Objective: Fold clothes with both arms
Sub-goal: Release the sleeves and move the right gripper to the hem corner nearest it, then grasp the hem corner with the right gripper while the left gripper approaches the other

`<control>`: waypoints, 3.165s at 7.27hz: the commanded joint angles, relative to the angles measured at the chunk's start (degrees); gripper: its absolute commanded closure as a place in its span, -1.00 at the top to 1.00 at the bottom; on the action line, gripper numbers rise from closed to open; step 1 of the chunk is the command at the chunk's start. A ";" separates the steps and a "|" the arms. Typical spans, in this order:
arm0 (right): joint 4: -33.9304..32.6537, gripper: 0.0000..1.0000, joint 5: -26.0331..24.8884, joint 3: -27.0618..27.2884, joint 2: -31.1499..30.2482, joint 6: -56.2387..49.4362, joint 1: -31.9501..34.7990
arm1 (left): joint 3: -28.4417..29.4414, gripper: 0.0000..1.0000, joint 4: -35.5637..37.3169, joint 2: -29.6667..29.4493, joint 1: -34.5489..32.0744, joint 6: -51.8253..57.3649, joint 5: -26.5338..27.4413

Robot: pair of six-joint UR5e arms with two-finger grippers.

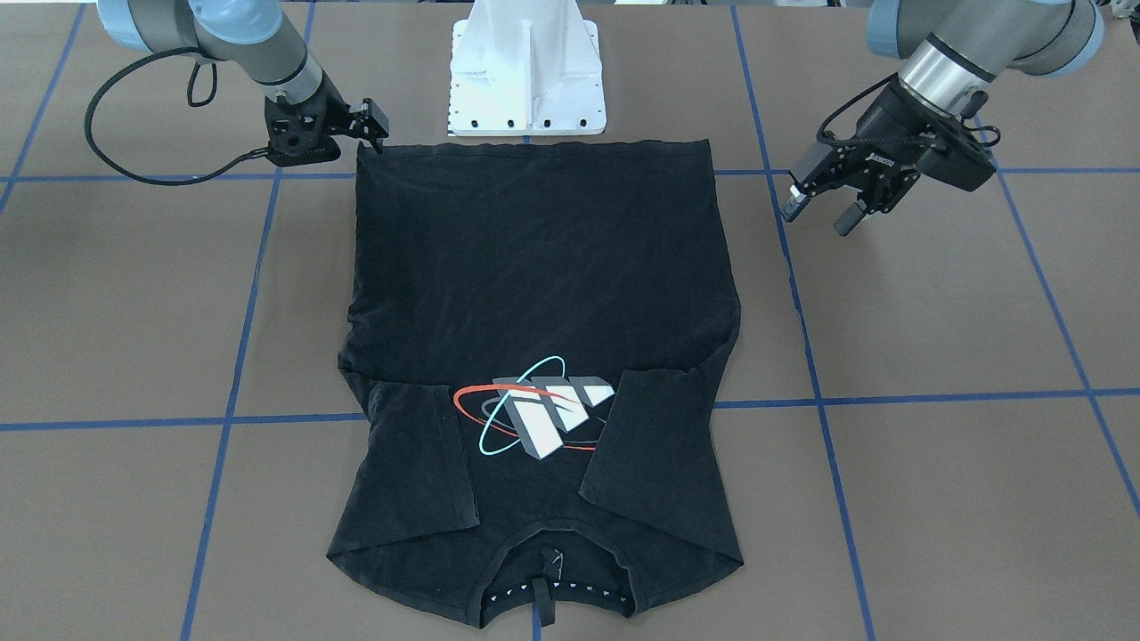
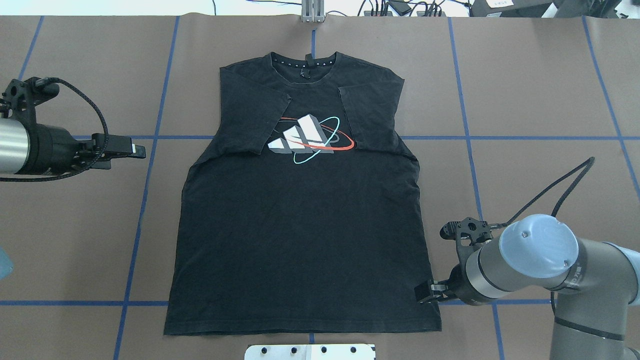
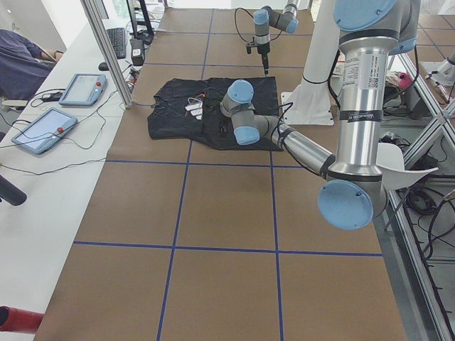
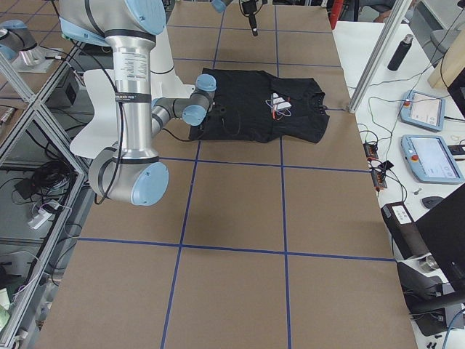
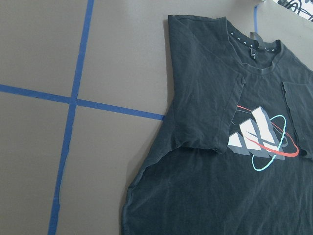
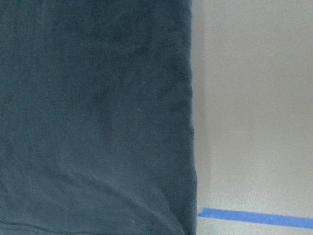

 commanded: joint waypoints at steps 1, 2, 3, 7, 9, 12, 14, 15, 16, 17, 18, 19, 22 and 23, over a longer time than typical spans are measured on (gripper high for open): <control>0.00 0.89 -1.25 -1.13 0.24 0.01 -2.27 | -0.06 0.99 0.00 -0.14 0.01 -0.03 -0.07; 0.00 0.77 -1.77 -1.31 0.41 0.27 -3.15 | -0.06 0.99 0.00 -0.23 0.01 -0.03 0.02; 0.00 0.55 -2.12 -1.31 0.42 0.53 -3.76 | -0.06 0.99 0.00 -0.23 0.01 -0.03 0.02; -0.18 0.33 -1.60 -2.10 0.59 0.45 -5.61 | -0.06 0.99 0.00 -0.14 0.01 0.06 -0.07; -0.18 0.33 -1.51 -3.42 0.59 0.36 -5.62 | -0.06 0.99 0.00 -0.14 0.01 0.06 -0.07; -0.18 0.24 -0.99 -3.42 0.59 0.27 -4.56 | -0.06 0.99 0.00 -0.14 -0.07 0.06 0.02; -0.18 0.10 -1.16 -3.51 0.85 0.36 -4.56 | 0.12 0.99 0.00 0.03 0.01 0.06 0.02; -0.53 0.11 -1.25 -3.60 0.94 0.36 -4.73 | 0.12 0.99 0.09 -0.05 0.01 0.06 0.02; -0.70 0.12 -1.25 -3.77 1.20 0.36 -4.74 | 0.12 0.99 0.00 -0.14 0.01 0.06 0.02; -0.62 0.10 -1.25 -4.03 1.21 0.36 -4.74 | 0.12 0.99 0.09 -0.05 0.01 0.06 0.02; -0.62 -0.18 -1.16 -4.04 1.29 0.36 -4.74 | 0.12 0.99 0.09 -0.14 0.01 0.06 0.02; -0.62 -0.69 -1.16 -3.95 1.64 0.36 -4.74 | 0.12 0.99 0.09 -0.23 0.01 0.06 -0.07; -0.62 -1.00 -0.64 -3.51 1.56 0.27 -4.56 | 0.21 0.98 0.18 -0.23 0.10 -0.03 -0.07; -0.62 -1.00 -0.11 -3.25 1.56 0.36 -3.78 | 0.21 0.98 0.09 -0.14 0.10 0.05 -0.07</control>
